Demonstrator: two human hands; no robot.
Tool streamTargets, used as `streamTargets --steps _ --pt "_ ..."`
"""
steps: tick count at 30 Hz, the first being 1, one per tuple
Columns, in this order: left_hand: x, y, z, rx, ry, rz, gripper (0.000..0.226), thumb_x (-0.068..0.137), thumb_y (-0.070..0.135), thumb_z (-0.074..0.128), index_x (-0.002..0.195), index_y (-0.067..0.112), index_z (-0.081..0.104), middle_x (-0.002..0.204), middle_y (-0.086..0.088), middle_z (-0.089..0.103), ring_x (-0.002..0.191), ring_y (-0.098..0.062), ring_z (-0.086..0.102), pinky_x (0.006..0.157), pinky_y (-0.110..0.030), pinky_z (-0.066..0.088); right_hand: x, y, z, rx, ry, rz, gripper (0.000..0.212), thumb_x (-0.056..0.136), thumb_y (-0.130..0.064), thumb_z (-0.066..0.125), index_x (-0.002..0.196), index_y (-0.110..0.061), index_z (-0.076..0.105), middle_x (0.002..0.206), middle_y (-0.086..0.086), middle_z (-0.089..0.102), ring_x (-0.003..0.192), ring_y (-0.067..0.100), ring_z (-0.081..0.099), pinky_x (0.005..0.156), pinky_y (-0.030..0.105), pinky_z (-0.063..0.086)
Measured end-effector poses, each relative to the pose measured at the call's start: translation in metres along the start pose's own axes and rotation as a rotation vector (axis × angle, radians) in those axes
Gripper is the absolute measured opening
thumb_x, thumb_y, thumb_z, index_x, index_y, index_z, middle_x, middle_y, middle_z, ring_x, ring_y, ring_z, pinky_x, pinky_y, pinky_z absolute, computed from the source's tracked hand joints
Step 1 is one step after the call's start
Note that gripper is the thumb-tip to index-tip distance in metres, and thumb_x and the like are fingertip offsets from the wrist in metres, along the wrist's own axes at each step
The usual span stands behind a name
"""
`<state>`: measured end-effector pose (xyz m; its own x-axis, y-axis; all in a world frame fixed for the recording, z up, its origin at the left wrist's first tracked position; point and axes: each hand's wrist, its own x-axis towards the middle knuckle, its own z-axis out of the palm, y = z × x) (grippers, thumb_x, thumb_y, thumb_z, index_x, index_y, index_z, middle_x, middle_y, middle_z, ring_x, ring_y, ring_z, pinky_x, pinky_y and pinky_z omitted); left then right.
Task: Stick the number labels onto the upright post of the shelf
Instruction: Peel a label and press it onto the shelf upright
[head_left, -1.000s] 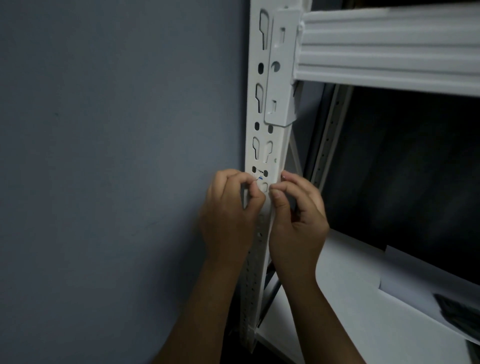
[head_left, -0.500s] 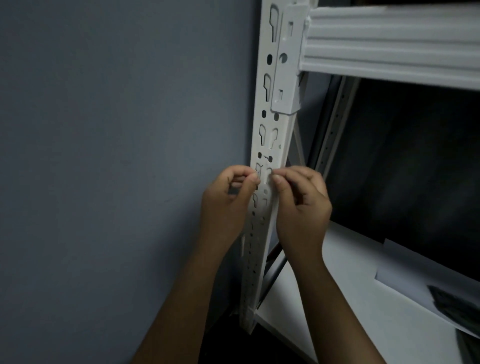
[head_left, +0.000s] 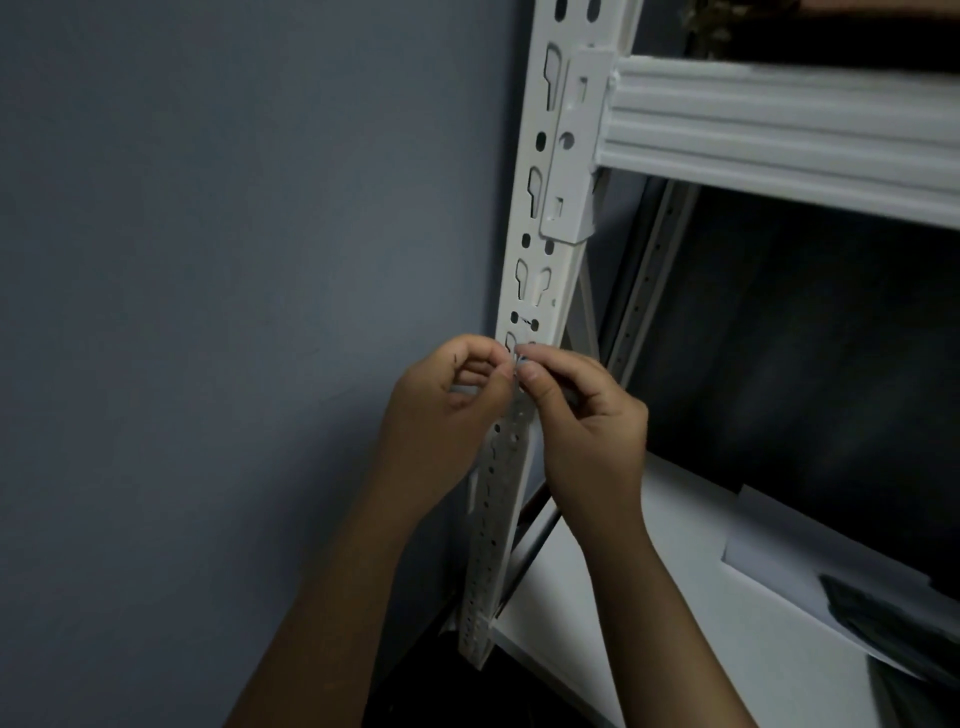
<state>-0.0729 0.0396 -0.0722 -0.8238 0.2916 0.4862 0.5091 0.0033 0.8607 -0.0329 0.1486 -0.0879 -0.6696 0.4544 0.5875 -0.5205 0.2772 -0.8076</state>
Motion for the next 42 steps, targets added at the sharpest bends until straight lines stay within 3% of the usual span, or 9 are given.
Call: streamTargets --steps 5,14,17,22,26,30,36,40,42 --pt "-0.001 0.000 0.000 -0.082 0.043 -0.065 0.013 0.087 0.011 0.064 0.081 0.023 0.065 0.072 0.010 0.068 0.069 0.003 0.064 0.062 -0.009 0.046 -0.004 0.001 -0.001 -0.030 -0.012 -0.020 0.026 0.087 0.001 0.065 0.090 -0.025 0.069 0.092 0.000 0.069 0.089 0.009 0.067 0.080 0.016 0.052" --pt "-0.003 -0.003 -0.005 -0.363 -0.068 -0.451 0.012 0.086 0.016 0.064 0.094 0.014 0.073 0.090 -0.002 0.074 0.086 -0.011 0.069 0.075 -0.021 0.053 -0.002 0.008 -0.010 -0.171 -0.060 -0.128 0.026 0.080 0.002 0.072 0.092 -0.021 0.071 0.089 -0.006 0.070 0.087 0.004 0.066 0.079 0.013 0.051" --pt "-0.002 -0.002 -0.009 -0.392 -0.111 -0.576 0.008 0.085 0.017 0.064 0.083 0.017 0.072 0.084 -0.001 0.073 0.080 -0.008 0.068 0.073 -0.020 0.052 0.000 0.007 -0.017 -0.225 -0.141 -0.145 0.026 0.078 -0.001 0.075 0.092 -0.023 0.072 0.086 -0.014 0.070 0.085 0.003 0.068 0.078 0.015 0.053" --pt "0.000 -0.002 -0.012 -0.267 -0.132 -0.618 0.011 0.084 0.015 0.065 0.074 0.017 0.069 0.073 0.001 0.072 0.071 -0.007 0.067 0.071 -0.024 0.049 0.001 0.007 -0.020 -0.175 -0.188 0.006 0.027 0.074 0.001 0.078 0.084 -0.023 0.069 0.078 -0.007 0.072 0.076 0.007 0.071 0.076 0.019 0.056" --pt "0.001 -0.003 -0.015 -0.121 -0.185 -0.584 0.021 0.085 0.014 0.063 0.066 0.019 0.068 0.066 0.003 0.070 0.065 -0.004 0.064 0.063 -0.018 0.047 0.002 0.013 -0.025 -0.409 -0.246 -0.299 0.010 0.075 -0.004 0.077 0.081 -0.011 0.077 0.080 -0.004 0.072 0.078 0.005 0.067 0.076 0.018 0.054" --pt "0.001 -0.004 -0.015 -0.055 -0.150 -0.526 0.021 0.084 0.016 0.065 0.065 0.022 0.070 0.064 0.004 0.069 0.061 -0.004 0.061 0.058 -0.015 0.046 -0.001 0.019 -0.020 -0.510 -0.208 -0.392 0.014 0.079 0.000 0.070 0.087 -0.009 0.077 0.085 0.001 0.074 0.081 0.008 0.067 0.078 0.022 0.055" --pt "0.002 -0.003 -0.007 -0.172 -0.047 -0.426 0.017 0.084 0.016 0.067 0.071 0.026 0.073 0.073 0.004 0.072 0.074 -0.008 0.067 0.074 -0.025 0.052 -0.004 0.016 -0.007 -0.391 -0.010 -0.290 0.019 0.082 -0.001 0.067 0.098 -0.008 0.075 0.092 -0.003 0.073 0.086 0.006 0.068 0.081 0.018 0.055" --pt "0.003 -0.002 0.000 0.058 -0.037 -0.210 0.010 0.086 0.016 0.065 0.084 0.020 0.074 0.080 0.006 0.070 0.074 0.000 0.065 0.067 -0.011 0.048 -0.003 0.013 0.000 -0.340 0.057 -0.199 0.023 0.081 -0.003 0.070 0.101 -0.015 0.073 0.090 -0.006 0.071 0.086 0.004 0.068 0.079 0.014 0.053" --pt "0.005 -0.004 0.000 0.145 -0.032 -0.122 0.009 0.086 0.017 0.066 0.088 0.019 0.074 0.086 0.007 0.068 0.076 0.000 0.063 0.069 -0.011 0.047 -0.002 0.011 0.002 -0.285 0.090 -0.125 0.027 0.080 0.002 0.072 0.098 -0.019 0.072 0.087 -0.008 0.071 0.083 0.003 0.068 0.077 0.013 0.053"
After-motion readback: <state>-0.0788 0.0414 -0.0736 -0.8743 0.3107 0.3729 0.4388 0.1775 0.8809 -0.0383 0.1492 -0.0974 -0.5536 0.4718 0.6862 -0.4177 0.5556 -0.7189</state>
